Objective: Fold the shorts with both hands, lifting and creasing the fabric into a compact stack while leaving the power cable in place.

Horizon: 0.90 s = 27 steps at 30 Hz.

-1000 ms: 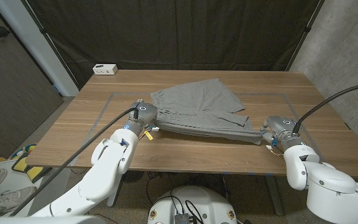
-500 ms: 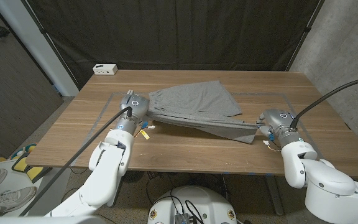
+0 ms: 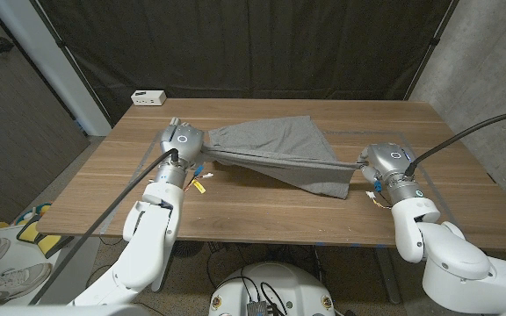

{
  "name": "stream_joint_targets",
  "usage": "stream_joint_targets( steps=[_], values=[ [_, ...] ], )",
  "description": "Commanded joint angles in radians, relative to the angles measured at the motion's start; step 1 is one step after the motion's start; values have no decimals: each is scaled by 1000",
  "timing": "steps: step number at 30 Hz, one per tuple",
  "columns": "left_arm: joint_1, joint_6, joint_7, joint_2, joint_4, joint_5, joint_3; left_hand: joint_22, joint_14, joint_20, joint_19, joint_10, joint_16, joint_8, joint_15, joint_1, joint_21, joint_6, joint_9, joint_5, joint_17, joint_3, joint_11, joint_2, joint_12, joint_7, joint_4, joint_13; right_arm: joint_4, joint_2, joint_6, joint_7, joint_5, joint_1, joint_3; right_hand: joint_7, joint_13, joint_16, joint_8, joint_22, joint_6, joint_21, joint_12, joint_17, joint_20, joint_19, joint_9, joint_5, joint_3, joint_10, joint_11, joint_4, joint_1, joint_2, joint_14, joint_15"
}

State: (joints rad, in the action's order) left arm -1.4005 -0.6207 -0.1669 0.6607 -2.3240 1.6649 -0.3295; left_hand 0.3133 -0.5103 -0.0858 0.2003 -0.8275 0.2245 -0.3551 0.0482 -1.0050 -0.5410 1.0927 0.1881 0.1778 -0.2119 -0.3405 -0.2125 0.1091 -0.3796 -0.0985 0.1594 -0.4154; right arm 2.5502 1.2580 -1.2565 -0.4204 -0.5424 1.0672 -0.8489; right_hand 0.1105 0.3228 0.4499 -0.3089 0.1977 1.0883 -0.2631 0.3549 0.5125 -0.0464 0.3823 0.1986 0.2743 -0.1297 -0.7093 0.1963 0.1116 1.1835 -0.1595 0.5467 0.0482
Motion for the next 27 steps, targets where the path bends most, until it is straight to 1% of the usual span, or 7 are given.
stream_joint_targets(
  steps=[1, 5, 8, 9, 14, 22, 27],
  values=[
    [8, -7, 72, -11, 5, -48, 19, 6, -14, -4, 7, -9, 8, -4, 158, -9, -13, 66, 6, 3, -5, 6, 4, -3, 0, 33, 1, -1, -79, -54, 101, 50, -97, 22, 64, -4, 6, 0, 1, 3, 5, -4, 0, 3, -33, 1, 1, 7, 3, -10, 3, 3, 12, 0, 7, 183],
    [25, -12, 58, -20, 8, -44, 12, 7, -8, -13, 0, 0, 7, 9, 152, -1, -16, 39, 8, 5, -6, 9, 5, 6, 8, 31, -11, -2, -105, -71, 151, 62, -99, 31, 102, -5, 7, -1, 2, 2, 6, -5, -1, 4, -33, 1, 2, 8, 3, -10, 4, 3, 14, -1, 8, 184],
    [40, -11, 53, -22, 12, -36, 6, 7, -6, -15, -2, 7, 5, 13, 151, 2, -19, 29, 9, 8, -5, 5, 6, 19, 15, 27, -18, -2, -127, -87, 159, 98, -149, 14, 93, -8, 7, 0, 2, 2, 7, -5, -1, 5, -32, 1, 2, 8, 4, -11, 3, 2, 14, -2, 9, 183],
    [45, -8, 54, -22, 12, -41, 6, 7, -5, -15, -2, 9, 5, 14, 150, 3, -20, 25, 10, 8, -5, 5, 5, 21, 17, 24, -20, -2, -132, -90, 181, 94, -134, 21, 114, -8, 7, -1, 3, 2, 5, -5, -1, 5, -33, 1, 2, 8, 4, -11, 3, 2, 14, -1, 9, 183],
    [68, -7, 32, -32, 9, -76, 7, 8, -3, -2, 4, 1, 1, 5, 152, 1, -29, 46, 12, 11, -1, 1, 4, 17, 20, 20, -17, -2, -178, -124, 240, 90, -165, 20, 143, -12, 8, 3, 4, 2, 5, -7, -1, 9, -28, 4, 2, 9, 4, -12, 3, 2, 16, -4, 15, 185],
    [101, -7, -1, -31, 10, -89, 2, 8, -3, -4, -2, 7, -3, 6, 150, 7, -33, 45, 12, 11, 2, 2, 6, 9, 27, 23, -17, -3, -243, -170, 327, 153, -215, -19, 168, -24, 10, 8, 7, 2, 6, -11, -2, 17, -19, 13, 4, 8, 4, -14, 3, 1, 21, -8, 23, 183],
    [132, -4, -73, -35, 2, -99, -1, 8, -1, -10, -8, 15, -4, 11, 151, 12, -36, 34, 13, 11, 2, 0, 7, 15, 35, 31, -22, -2, -297, -201, 402, 174, -226, -44, 187, -24, 11, 7, 9, 2, 5, -12, -4, 18, -19, 14, 5, 7, 5, -13, 3, 0, 21, -9, 24, 182]
  ],
)
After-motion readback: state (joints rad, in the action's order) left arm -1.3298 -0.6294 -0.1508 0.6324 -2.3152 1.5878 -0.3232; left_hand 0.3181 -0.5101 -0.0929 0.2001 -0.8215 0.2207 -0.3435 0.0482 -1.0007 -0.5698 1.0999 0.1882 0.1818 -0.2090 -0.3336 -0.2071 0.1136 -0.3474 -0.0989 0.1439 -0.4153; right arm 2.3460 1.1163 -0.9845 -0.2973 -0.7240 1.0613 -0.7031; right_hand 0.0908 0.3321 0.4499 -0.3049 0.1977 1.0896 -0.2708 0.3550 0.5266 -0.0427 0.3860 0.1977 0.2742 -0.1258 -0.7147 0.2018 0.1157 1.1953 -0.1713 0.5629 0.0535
